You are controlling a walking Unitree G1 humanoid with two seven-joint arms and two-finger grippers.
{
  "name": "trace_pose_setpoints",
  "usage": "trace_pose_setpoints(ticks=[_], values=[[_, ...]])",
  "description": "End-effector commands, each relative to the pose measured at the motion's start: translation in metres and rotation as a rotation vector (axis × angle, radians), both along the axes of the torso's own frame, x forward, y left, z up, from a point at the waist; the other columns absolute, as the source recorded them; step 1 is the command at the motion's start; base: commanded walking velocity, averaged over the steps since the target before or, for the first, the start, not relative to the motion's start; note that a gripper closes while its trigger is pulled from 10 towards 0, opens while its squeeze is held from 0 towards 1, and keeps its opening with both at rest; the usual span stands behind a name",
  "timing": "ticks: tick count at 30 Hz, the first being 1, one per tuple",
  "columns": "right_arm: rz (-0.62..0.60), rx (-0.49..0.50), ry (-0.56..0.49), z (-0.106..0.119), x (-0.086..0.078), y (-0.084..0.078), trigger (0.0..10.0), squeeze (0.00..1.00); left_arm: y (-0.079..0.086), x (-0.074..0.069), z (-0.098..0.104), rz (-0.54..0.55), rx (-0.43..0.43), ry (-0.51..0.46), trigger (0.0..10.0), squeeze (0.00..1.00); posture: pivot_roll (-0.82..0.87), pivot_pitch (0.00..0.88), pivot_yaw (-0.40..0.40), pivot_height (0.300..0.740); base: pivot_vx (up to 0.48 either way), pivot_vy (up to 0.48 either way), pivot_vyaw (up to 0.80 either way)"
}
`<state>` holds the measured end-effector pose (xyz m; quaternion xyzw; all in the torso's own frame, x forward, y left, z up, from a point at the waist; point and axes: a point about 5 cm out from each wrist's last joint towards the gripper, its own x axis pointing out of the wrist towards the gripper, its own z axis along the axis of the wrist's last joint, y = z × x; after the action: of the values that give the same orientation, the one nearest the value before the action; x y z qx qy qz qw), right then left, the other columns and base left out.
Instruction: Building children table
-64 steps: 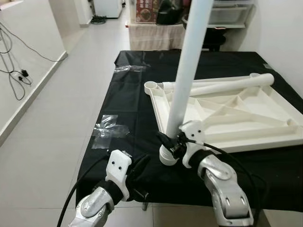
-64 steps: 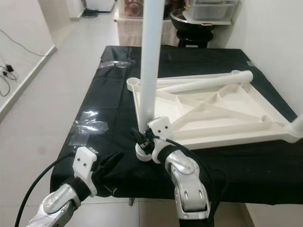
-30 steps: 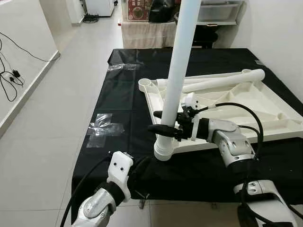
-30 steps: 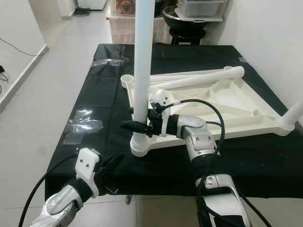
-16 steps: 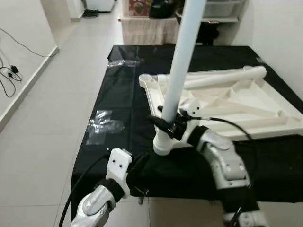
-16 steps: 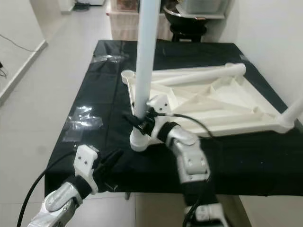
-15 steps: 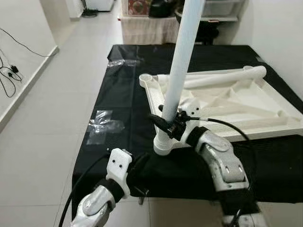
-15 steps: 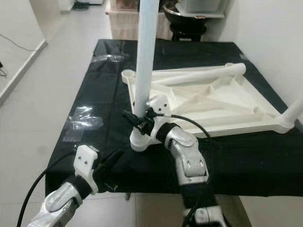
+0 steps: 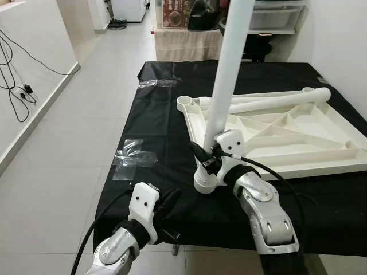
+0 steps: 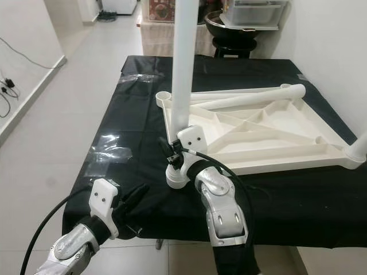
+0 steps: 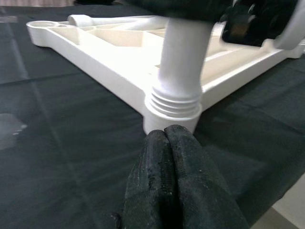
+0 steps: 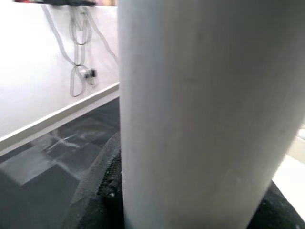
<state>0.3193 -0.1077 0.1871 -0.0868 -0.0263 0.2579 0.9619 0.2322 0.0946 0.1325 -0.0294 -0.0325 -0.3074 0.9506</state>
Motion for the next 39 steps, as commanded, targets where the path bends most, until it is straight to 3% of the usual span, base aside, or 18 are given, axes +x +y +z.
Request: trace_pose_setpoints(ticks=[1, 2, 3, 5, 7, 8, 12, 18, 19, 25, 31, 34, 35, 36, 37, 38, 39], values=[[0.009, -0.005, 0.095, -0.018, 0.000, -0.005, 10.0, 1.00, 0.001, -0.001, -0.004, 0.005, -0.001, 0.024, 10.0, 0.00, 0.04, 0.164, -0.033, 0.740, 0.000, 0.000, 0.00], [0.171, 0.034, 0.042, -0.001, 0.002, 0.000, 10.0, 1.00, 0.000, -0.001, -0.004, 0.000, -0.001, 0.026, 10.0, 0.00, 0.04, 0.161, -0.033, 0.740, 0.000, 0.000, 0.00], [0.171, 0.034, 0.042, -0.001, 0.002, 0.000, 10.0, 1.00, 0.000, -0.001, -0.004, 0.000, -0.001, 0.026, 10.0, 0.00, 0.04, 0.161, -0.033, 0.740, 0.000, 0.000, 0.00], [0.309, 0.044, 0.030, 0.010, 0.002, 0.002, 10.0, 1.00, 0.000, -0.001, -0.004, -0.002, -0.001, 0.027, 10.0, 0.00, 0.04, 0.158, -0.032, 0.740, 0.000, 0.000, 0.00], [0.372, 0.023, 0.030, 0.013, 0.003, 0.001, 10.0, 1.00, 0.000, -0.001, -0.004, -0.003, -0.001, 0.028, 10.0, 0.00, 0.04, 0.158, -0.031, 0.740, 0.000, 0.000, 0.00], [0.470, -0.011, 0.033, 0.016, 0.005, -0.001, 10.0, 0.00, -0.001, -0.001, -0.004, -0.002, -0.001, 0.027, 10.0, 0.00, 0.05, 0.157, -0.035, 0.740, 0.000, 0.000, 0.00], [0.674, -0.099, 0.050, 0.022, 0.009, -0.007, 10.0, 0.00, -0.001, -0.002, -0.004, 0.003, 0.002, 0.026, 10.0, 0.00, 0.06, 0.155, -0.038, 0.740, 0.000, 0.000, 0.00], [0.769, -0.057, 0.067, 0.031, 0.021, -0.005, 10.0, 0.00, -0.001, -0.003, -0.005, 0.005, 0.004, 0.027, 10.0, 0.00, 0.07, 0.151, -0.036, 0.740, 0.000, 0.000, 0.00], [0.774, -0.036, 0.067, 0.034, 0.026, -0.003, 0.0, 0.00, -0.001, -0.003, -0.005, 0.005, 0.005, 0.028, 10.0, 0.00, 0.08, 0.150, -0.034, 0.740, 0.000, 0.000, 0.00], [0.827, -0.022, 0.082, 0.036, 0.029, -0.001, 0.0, 0.00, -0.001, -0.004, -0.006, 0.004, 0.007, 0.032, 10.0, 0.00, 0.08, 0.148, -0.032, 0.740, 0.000, 0.000, 0.00], [0.817, -0.049, 0.086, 0.033, 0.030, -0.011, 0.0, 0.00, -0.002, -0.004, -0.007, 0.001, 0.004, 0.036, 10.0, 0.00, 0.07, 0.149, -0.034, 0.740, 0.000, 0.000, 0.00], [0.659, -0.062, 0.063, 0.025, 0.030, -0.019, 0.0, 0.00, -0.002, -0.005, -0.007, 0.000, 0.000, 0.037, 10.0, 0.00, 0.06, 0.153, -0.046, 0.740, 0.000, 0.000, 0.00], [0.659, -0.062, 0.063, 0.025, 0.030, -0.019, 0.0, 0.00, -0.002, -0.005, -0.007, 0.000, 0.000, 0.037, 10.0, 0.00, 0.06, 0.153, -0.046, 0.740, 0.000, 0.000, 0.00], [0.534, -0.033, 0.078, 0.016, 0.030, -0.021, 0.0, 0.00, -0.003, -0.006, -0.007, 0.000, -0.001, 0.037, 10.0, 0.00, 0.06, 0.153, -0.046, 0.740, 0.000, 0.000, 0.00], [0.534, -0.033, 0.078, 0.016, 0.030, -0.021, 0.0, 0.00, -0.003, -0.006, -0.007, 0.000, -0.001, 0.037, 10.0, 0.00, 0.06, 0.153, -0.046, 0.740, 0.000, 0.000, 0.00], [0.389, 0.015, 0.083, 0.006, 0.027, -0.016, 0.0, 0.00, -0.002, -0.006, -0.007, 0.000, 0.000, 0.037, 10.0, 0.00, 0.06, 0.157, -0.057, 0.740, 0.000, 0.000, 0.00], [0.389, 0.015, 0.083, 0.006, 0.027, -0.016, 0.0, 0.00, -0.002, -0.006, -0.007, 0.000, 0.000, 0.037, 10.0, 0.00, 0.06, 0.157, -0.057, 0.740, 0.000, 0.000, 0.00]])
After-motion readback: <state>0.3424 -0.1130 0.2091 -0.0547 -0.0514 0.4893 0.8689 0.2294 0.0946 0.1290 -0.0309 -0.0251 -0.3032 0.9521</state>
